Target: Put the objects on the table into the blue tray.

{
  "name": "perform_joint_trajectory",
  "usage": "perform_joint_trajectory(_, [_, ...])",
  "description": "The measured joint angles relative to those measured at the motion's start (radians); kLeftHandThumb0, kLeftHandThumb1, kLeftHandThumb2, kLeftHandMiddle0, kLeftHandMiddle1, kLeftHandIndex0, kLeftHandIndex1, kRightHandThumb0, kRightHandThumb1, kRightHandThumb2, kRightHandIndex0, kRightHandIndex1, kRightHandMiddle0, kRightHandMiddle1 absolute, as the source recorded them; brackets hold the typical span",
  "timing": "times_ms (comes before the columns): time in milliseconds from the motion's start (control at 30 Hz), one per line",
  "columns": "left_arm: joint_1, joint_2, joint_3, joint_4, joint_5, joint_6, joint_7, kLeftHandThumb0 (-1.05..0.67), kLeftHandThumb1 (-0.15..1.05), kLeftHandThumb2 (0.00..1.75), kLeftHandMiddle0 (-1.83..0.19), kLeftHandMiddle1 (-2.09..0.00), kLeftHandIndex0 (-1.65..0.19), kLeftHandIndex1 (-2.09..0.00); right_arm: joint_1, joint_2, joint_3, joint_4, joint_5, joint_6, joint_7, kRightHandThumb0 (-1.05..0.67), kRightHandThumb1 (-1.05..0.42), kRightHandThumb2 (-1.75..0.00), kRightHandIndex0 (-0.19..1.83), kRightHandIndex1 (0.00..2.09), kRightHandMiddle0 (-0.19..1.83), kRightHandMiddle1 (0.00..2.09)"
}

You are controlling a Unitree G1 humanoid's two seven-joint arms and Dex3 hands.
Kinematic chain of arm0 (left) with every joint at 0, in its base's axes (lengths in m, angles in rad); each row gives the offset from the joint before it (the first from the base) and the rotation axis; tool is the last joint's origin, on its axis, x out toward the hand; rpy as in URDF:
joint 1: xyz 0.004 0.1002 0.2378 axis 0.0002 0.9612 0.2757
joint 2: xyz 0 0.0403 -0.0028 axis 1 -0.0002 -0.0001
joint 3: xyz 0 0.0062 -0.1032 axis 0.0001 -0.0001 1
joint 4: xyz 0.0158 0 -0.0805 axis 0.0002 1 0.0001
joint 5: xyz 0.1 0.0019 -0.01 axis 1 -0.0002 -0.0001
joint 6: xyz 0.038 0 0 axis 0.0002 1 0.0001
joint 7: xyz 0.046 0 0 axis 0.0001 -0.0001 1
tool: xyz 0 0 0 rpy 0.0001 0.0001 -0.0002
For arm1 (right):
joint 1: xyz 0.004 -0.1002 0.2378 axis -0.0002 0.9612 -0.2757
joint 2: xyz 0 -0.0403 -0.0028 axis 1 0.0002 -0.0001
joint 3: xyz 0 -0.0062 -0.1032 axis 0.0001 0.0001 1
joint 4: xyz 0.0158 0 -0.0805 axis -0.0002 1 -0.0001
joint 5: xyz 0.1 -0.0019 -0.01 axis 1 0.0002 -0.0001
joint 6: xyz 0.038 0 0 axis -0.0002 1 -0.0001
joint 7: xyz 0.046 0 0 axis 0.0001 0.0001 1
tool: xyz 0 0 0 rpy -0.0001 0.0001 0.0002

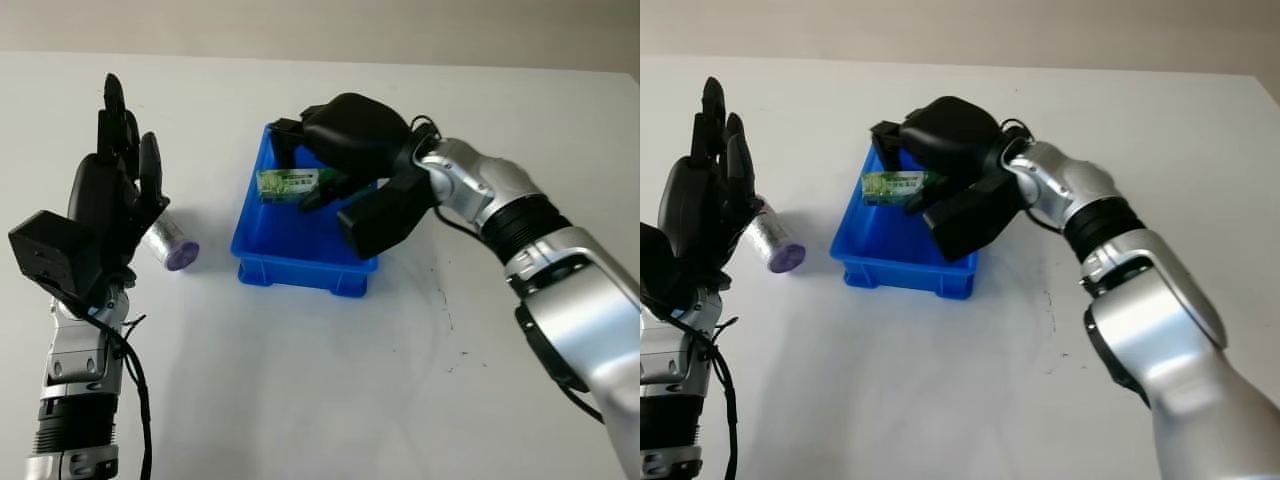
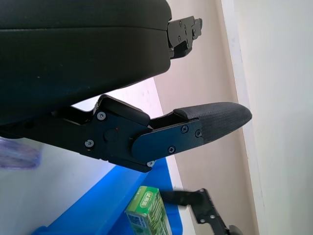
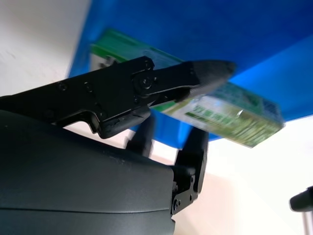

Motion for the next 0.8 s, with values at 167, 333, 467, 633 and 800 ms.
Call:
perform_joint_trajectory(167, [-0.001, 0.000, -0.001, 0.002, 0.000, -0.005, -0.002, -0.84, 1.05, 0.70, 0.19, 0.00, 0.19, 0.00, 0.005, -0.012, -0.073, -0.059, 0.116, -0.004, 0.082, -0.95, -1.05, -0.55, -0.19, 0.00, -0.19, 0.00])
perform_joint_trajectory(333, [-0.001, 0.000, 0.000, 0.002, 0.000, -0.008, 0.000, -0.84, 1.05, 0.70, 0.19, 0.00, 0.19, 0.00, 0.015, -0.012, -0.140, -0.115, 0.214, -0.007, 0.120, -0.95, -1.05, -0.56, -0.19, 0.00, -0.19, 0.00])
perform_joint_trajectory(467, [-0.001, 0.000, -0.001, 0.004, 0.003, -0.010, 0.006, -0.84, 1.05, 0.71, 0.19, 0.00, 0.19, 0.00, 0.044, -0.013, -0.202, -0.162, 0.300, -0.005, 0.146, -0.95, -1.05, -0.58, -0.19, 0.00, -0.19, 0.00])
perform_joint_trajectory(633, [-0.001, 0.000, -0.003, 0.012, 0.004, -0.017, 0.007, -0.84, 1.05, 0.69, 0.19, 0.00, 0.19, 0.00, 0.109, 0.002, -0.294, -0.203, 0.447, 0.030, 0.183, -0.94, -1.05, -0.61, -0.19, 0.00, -0.19, 0.00])
perform_joint_trajectory(800, [0.000, -0.001, -0.001, 0.012, 0.003, -0.017, 0.016, -0.83, 1.05, 0.69, 0.19, 0.00, 0.19, 0.00, 0.233, 0.043, -0.385, -0.264, 0.583, 0.135, 0.190, -0.90, -1.05, -0.71, -0.19, 0.00, -0.19, 0.00])
